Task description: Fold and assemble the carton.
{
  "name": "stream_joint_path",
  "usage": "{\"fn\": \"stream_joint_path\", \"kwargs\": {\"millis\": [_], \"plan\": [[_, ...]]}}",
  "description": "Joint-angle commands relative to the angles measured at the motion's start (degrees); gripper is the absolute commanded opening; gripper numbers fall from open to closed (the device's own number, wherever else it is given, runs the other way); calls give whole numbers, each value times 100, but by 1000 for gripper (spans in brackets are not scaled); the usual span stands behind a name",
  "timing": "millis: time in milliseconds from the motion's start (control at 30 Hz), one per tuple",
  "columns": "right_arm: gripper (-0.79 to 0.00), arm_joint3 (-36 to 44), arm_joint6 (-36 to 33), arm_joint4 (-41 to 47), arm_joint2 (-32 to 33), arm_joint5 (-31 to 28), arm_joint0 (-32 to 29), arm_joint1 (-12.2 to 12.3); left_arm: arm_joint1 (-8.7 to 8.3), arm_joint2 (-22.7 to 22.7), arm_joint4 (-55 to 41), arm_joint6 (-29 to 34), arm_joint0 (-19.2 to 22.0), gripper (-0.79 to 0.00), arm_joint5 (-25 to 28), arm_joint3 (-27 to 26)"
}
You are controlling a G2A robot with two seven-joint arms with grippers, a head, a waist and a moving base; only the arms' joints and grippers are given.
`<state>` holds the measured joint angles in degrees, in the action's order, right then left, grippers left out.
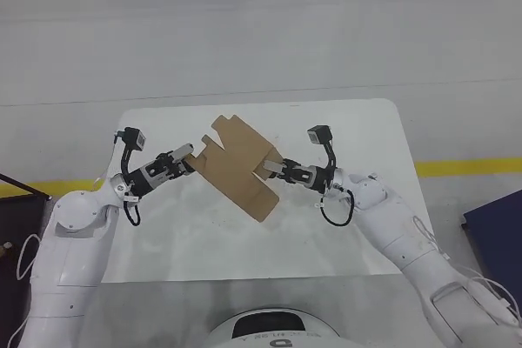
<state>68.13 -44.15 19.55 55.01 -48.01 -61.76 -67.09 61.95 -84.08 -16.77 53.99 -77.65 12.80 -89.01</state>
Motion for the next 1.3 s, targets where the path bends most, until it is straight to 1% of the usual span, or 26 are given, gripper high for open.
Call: {"fn": "stream_joint_path", "kwargs": {"millis": [0,67,133,233,267,333,400,433,667,833,1033,1267], "plan": [[-785,-5,41,-26,6,27,-8,-4,-6,40,37,38,-55,-283,-10,-32],[-785,-11,73,-45,14,42,-22,-7,-10,60,62,34,-88,-332,-12,-38],[-785,-14,91,-55,25,49,-39,-7,-14,82,63,39,-104,-400,-13,-37],[-785,-3,93,-80,39,58,-73,-5,-15,127,-3,77,-115,-428,-19,-59],[-785,4,92,-88,45,66,-82,-3,-15,147,-18,86,-119,-456,-17,-69],[-785,22,87,-102,51,76,-102,-2,-14,196,-47,106,-127,-563,-15,-89],[-785,39,87,-104,60,91,-116,-1,-13,224,-72,90,-129,-757,-9,-90],[-785,48,94,-109,68,84,-123,-1,-13,238,-85,82,-130,-785,-8,-86],[-785,131,78,-153,93,52,-203,5,-23,240,-152,43,-127,-785,58,-66],[-785,156,168,-464,47,81,-209,-9,-26,246,-297,26,-138,-785,75,-110],[-785,184,619,-1139,39,118,-189,-40,-40,257,-181,-45,-157,-785,52,-85],[-785,392,1088,-1923,-25,233,-232,-79,-38,288,-64,-343,-114,-785,51,-24]]}}
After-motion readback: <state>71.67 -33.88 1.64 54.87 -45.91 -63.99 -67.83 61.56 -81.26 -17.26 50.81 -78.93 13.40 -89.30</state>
